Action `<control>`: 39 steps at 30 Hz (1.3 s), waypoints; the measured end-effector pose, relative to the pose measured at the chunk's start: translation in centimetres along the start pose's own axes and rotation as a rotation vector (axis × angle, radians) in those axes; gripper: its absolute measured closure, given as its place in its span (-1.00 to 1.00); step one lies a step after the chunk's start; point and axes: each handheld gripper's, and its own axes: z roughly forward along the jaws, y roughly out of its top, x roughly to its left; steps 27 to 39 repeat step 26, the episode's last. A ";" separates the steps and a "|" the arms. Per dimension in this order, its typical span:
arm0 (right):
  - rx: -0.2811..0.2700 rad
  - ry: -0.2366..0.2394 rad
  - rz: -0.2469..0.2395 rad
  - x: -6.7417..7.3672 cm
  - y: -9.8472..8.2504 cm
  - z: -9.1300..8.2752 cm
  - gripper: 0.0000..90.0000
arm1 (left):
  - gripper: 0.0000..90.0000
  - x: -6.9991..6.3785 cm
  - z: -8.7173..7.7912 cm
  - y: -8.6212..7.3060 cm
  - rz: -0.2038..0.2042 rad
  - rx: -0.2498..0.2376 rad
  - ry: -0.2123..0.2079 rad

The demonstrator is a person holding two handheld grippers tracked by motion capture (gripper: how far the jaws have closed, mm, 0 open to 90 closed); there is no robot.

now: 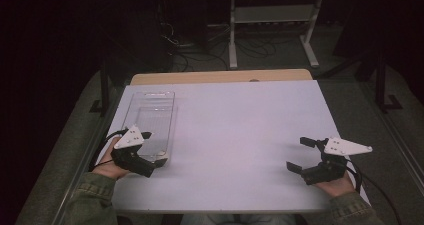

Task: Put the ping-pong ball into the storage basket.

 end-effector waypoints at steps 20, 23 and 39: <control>-0.007 0.013 -0.009 0.1 0.1 0.1 -1.00 | -1.00 0.0 -0.7 -1.4 -0.085 -0.100 0.002; -0.007 0.012 -0.006 0.1 0.2 0.2 -1.00 | -1.00 0.0 -0.7 -1.6 -0.093 -0.101 0.000; -0.007 0.015 -0.007 0.1 0.2 0.3 -1.00 | -1.00 -0.2 -0.7 -1.7 -0.093 -0.098 -0.007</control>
